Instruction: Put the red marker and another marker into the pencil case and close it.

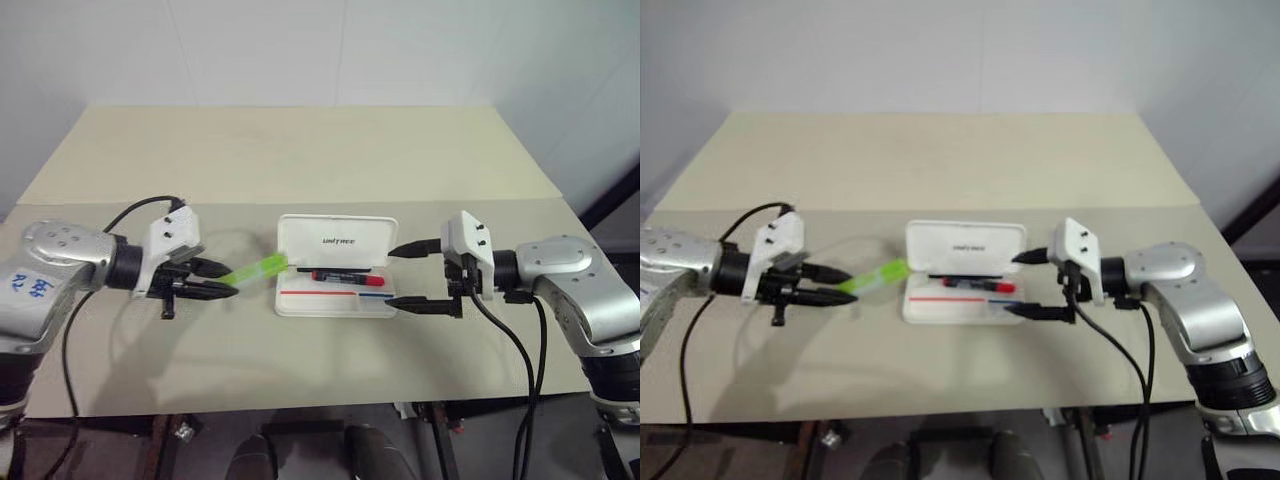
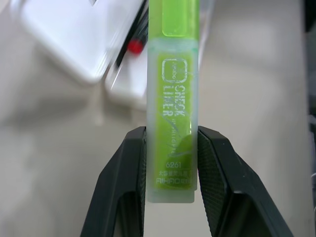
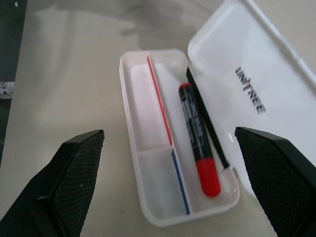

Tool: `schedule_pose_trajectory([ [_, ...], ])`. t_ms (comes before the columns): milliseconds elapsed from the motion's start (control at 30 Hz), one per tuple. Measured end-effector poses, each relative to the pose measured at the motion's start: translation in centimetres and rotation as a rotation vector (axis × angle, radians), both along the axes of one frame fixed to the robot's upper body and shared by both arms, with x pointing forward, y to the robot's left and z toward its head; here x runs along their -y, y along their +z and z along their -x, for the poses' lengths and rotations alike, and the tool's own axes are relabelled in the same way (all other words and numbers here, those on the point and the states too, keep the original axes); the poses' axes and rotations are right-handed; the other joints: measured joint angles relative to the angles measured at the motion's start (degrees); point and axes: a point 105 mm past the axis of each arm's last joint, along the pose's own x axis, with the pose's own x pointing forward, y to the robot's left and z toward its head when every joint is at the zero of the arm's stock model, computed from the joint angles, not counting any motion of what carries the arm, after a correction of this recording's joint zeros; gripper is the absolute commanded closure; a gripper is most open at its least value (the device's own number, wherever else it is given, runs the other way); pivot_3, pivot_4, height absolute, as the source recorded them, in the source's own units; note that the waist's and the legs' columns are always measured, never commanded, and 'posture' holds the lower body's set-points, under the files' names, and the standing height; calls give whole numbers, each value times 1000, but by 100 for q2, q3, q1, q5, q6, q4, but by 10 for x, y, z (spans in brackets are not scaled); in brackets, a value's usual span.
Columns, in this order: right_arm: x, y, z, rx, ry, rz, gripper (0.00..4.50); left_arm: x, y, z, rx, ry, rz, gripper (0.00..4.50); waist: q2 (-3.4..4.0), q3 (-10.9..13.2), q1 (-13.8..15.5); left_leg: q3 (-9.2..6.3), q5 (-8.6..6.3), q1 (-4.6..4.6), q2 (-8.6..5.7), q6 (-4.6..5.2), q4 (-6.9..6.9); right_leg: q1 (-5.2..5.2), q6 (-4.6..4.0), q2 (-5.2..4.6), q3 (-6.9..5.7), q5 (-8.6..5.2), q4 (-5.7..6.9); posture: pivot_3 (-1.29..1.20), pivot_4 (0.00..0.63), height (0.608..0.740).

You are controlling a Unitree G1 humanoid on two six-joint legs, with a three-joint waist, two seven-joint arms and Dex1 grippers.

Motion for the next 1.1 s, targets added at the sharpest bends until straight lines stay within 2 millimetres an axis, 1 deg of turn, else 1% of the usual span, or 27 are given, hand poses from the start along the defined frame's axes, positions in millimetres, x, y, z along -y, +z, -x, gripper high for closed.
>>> schedule_pose_trajectory([
  [100, 8, 3, -1, 12, -47, -21, 0, 15, 1, -4, 27, -75, -6, 3426, 0, 0, 0, -1, 0, 1, 0, 0, 0, 0, 9, 2, 0, 5, 2, 0, 150, 740],
  [167, 12, 5, 5, 17, -52, -30, 0, 25, 1, -9, 34, -113, -1, 3426, 0, 0, 4, -2, 1, 1, 0, 1, 0, 0, 12, 4, 0, 5, 5, 0, 150, 740],
  [300, 18, 1, 15, -1, -57, -55, 0, 38, -6, -19, 25, -156, -19, 3426, 0, 0, -4, -2, 0, 0, 0, 1, 2, 1, 16, 5, 4, 5, 4, 0, 150, 740],
  [400, 22, 7, 21, 10, -84, -94, 0, 55, -13, -25, 14, -206, -36, 3426, 0, 0, 12, -4, 1, 1, 0, 1, 7, 5, 20, 6, 6, 6, 7, 0, 150, 740],
  [433, 21, 9, 22, 14, -87, -99, 0, 58, -17, -27, 6, -215, -50, 3426, 0, 0, -3, -4, 1, 2, 0, 1, 8, 6, 22, 8, 8, 7, 6, 0, 150, 740],
  [567, 21, 10, 26, 21, -115, -113, 0, 62, -37, -34, -34, -210, -110, 3426, 0, 0, -18, -5, 2, 3, 1, 2, 8, 5, 22, 10, 11, 7, 9, 0, 150, 740],
  [667, 20, 10, 28, 17, -129, -121, 0, 65, -45, -39, -53, -190, -137, 3426, 0, 0, -3, -6, 2, -1, 0, 3, 12, 6, 23, 10, 11, 8, 7, 0, 150, 740],
  [800, 18, 11, 29, 23, -139, -130, 0, 69, -46, -43, -54, -173, -147, 3426, 0, 0, 9, -7, 2, 0, 0, 3, 12, 8, 24, 10, 12, 8, 6, 0, 150, 740],
  [1100, 19, 12, 26, 36, -171, -140, 0, 73, -49, -42, -91, -164, -138, 3426, 0, 0, 4, -8, 2, 0, 0, 3, 12, 8, 25, 10, 12, 9, 7, 0, 150, 740],
])
